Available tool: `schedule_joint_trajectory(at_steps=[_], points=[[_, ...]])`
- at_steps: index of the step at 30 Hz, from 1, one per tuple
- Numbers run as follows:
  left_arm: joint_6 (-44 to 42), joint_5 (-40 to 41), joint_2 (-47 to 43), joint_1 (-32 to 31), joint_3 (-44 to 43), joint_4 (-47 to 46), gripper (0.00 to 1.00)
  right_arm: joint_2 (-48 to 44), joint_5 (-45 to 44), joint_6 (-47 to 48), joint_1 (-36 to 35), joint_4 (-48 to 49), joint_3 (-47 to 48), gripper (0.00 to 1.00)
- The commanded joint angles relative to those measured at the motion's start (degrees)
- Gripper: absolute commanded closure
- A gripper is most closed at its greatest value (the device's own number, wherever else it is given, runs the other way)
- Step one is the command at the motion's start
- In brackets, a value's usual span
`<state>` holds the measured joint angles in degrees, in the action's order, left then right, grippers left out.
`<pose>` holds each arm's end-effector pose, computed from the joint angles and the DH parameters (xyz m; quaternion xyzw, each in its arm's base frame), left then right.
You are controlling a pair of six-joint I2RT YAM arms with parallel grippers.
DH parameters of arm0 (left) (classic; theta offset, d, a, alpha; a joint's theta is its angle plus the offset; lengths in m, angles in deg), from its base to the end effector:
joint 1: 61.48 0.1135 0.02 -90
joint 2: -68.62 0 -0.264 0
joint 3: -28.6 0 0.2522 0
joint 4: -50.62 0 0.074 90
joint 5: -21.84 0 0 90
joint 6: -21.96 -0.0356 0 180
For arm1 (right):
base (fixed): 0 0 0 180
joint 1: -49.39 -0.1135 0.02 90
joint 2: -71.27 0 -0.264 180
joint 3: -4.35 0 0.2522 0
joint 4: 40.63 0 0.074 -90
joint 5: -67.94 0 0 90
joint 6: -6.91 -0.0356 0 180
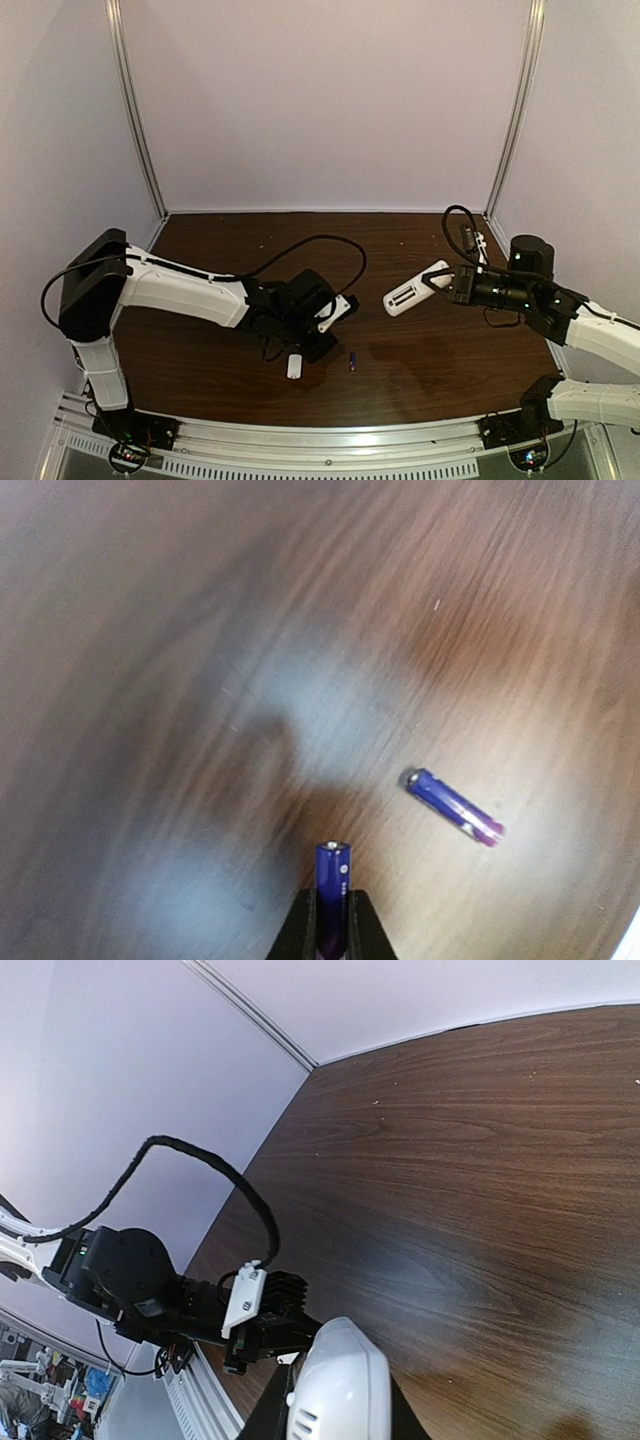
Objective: Load the batteries into the remote control
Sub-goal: Pick up the battery from the center of the board, then place the battery in the battery compartment.
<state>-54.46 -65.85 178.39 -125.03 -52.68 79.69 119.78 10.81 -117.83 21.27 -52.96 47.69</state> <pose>0.1749 -0.3483 0.1492 0.4004 0.8725 -0.1590 0.2304 0.1632 0.1091 0.2573 -0.1224 0.7819 0.4904 0.3650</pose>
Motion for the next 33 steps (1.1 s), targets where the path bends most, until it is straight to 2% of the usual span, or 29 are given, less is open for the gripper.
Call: schedule_joint_trajectory(at_steps=[1, 4, 7, 9, 13, 16, 25, 33], points=[[-1.98, 0.26, -10.01, 0.79, 3.36, -7.31, 1.00, 0.71, 2.63, -4.99, 0.69, 9.24, -2.31, 1.00], [-3.20, -0.31, -15.86, 0.82, 7.38, -13.10, 1.00, 1.99, 3.68, -7.79, 0.70, 13.56, -4.00, 1.00], [-3.81, -2.26, -21.88, 0.84, 12.61, -22.94, 1.00, 4.20, 5.62, -12.31, 0.69, 19.95, -6.04, 1.00], [-4.61, -6.01, -24.69, 0.85, 14.98, -28.75, 1.00, 5.68, 7.04, -17.02, 0.70, 26.75, -8.17, 1.00], [-8.21, -7.60, -26.16, -0.37, 16.41, -37.30, 1.00, 8.81, 8.49, -26.76, 0.54, 40.41, -12.36, 1.00], [-11.01, -7.45, -24.58, -1.65, 15.15, -39.92, 1.00, 10.36, 8.65, -30.13, -0.15, 46.38, -13.80, 1.00], [-12.99, -10.65, -19.66, -3.13, 11.58, -44.23, 1.00, 12.19, 7.43, -30.12, -2.86, 49.00, -13.96, 1.00], [-15.83, -12.47, -17.53, -3.75, 9.51, -44.06, 1.00, 14.61, 6.86, -29.19, -5.21, 50.64, -12.62, 1.00]])
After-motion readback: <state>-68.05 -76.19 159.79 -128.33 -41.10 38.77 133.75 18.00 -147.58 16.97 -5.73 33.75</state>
